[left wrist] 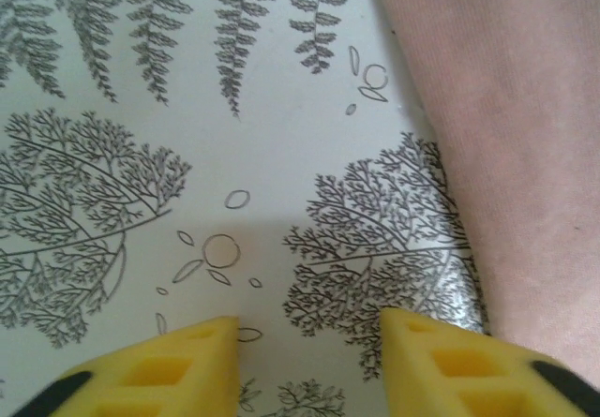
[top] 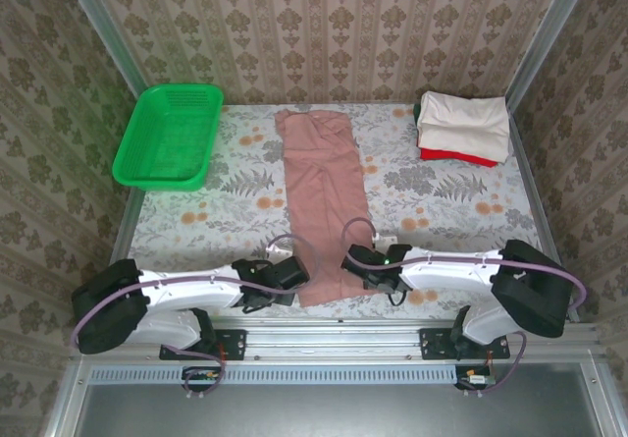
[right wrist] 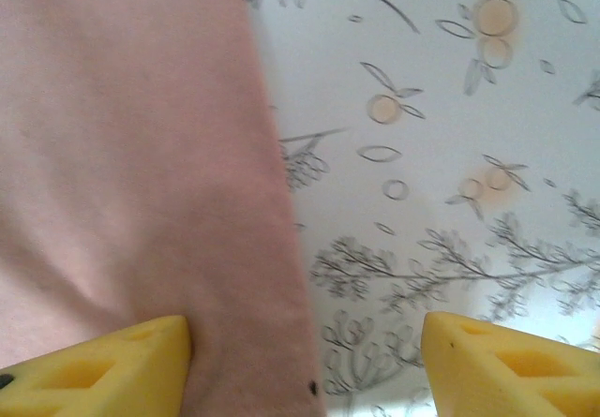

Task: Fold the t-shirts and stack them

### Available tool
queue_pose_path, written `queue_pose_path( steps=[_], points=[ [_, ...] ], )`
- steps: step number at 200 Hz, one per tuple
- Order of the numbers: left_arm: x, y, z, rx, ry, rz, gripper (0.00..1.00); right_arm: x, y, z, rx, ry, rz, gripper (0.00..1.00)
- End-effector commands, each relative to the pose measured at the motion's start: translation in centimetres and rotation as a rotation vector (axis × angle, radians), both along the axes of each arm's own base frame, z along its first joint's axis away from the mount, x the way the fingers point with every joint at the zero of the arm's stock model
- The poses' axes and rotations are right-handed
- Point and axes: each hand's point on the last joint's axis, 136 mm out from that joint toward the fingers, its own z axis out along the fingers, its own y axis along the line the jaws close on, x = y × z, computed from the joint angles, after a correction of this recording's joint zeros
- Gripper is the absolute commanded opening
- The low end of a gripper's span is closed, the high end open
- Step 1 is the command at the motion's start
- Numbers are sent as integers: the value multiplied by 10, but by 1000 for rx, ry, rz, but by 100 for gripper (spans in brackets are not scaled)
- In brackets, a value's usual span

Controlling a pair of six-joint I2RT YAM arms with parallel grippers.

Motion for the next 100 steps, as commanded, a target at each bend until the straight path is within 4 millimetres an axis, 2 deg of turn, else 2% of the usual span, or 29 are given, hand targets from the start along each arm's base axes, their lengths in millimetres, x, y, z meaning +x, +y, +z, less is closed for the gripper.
queue_pose_path(
  steps=[1, 24, 45, 59, 66, 82, 100],
  points=[
    [-21, 5, -33, -13, 125, -7, 37, -3, -18, 13, -38, -28, -13, 68],
    [-19, -4, -22, -51, 113, -10, 38, -3, -10, 17, 30, -41, 9, 68],
    [-16, -20, -1, -119, 78, -31, 51, -5, -7, 14, 70, -40, 16, 66],
    [-16, -36, 11, -169, 54, -63, 65, -8, -4, 10, 104, -32, 21, 66],
    [-18, -45, 14, -193, 52, -86, 69, -9, -1, 7, 123, -28, 25, 66],
    [-21, -55, 11, -192, 65, -111, 74, -13, -3, -1, 132, -15, 19, 65],
    [-27, -56, -6, -147, 110, -113, 74, -15, -9, -6, 107, -4, 1, 65]
  ],
)
